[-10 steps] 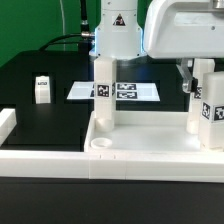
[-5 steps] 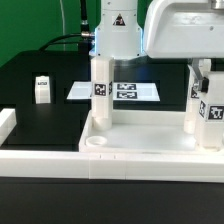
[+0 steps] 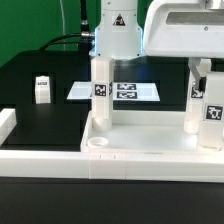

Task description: Assemble desk

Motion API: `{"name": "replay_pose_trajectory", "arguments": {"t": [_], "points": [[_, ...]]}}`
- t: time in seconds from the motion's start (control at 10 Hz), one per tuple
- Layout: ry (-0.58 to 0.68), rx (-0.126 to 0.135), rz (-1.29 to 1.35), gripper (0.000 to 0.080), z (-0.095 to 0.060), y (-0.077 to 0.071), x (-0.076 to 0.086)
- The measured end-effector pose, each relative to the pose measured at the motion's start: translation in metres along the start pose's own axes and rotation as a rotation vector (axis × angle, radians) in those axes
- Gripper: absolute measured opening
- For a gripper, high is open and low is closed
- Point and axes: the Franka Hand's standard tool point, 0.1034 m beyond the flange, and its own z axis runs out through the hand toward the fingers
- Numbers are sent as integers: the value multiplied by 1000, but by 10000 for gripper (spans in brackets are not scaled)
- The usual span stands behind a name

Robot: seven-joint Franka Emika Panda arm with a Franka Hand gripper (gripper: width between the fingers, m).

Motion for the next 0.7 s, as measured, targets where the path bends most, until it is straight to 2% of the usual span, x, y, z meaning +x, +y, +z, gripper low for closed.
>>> {"name": "replay_pose_trajectory", "arguments": {"t": [0.2,0.7], "points": [[-6,9,225,290,1,-1,-1],[-10,5,679,290,2,-2,-3]]}}
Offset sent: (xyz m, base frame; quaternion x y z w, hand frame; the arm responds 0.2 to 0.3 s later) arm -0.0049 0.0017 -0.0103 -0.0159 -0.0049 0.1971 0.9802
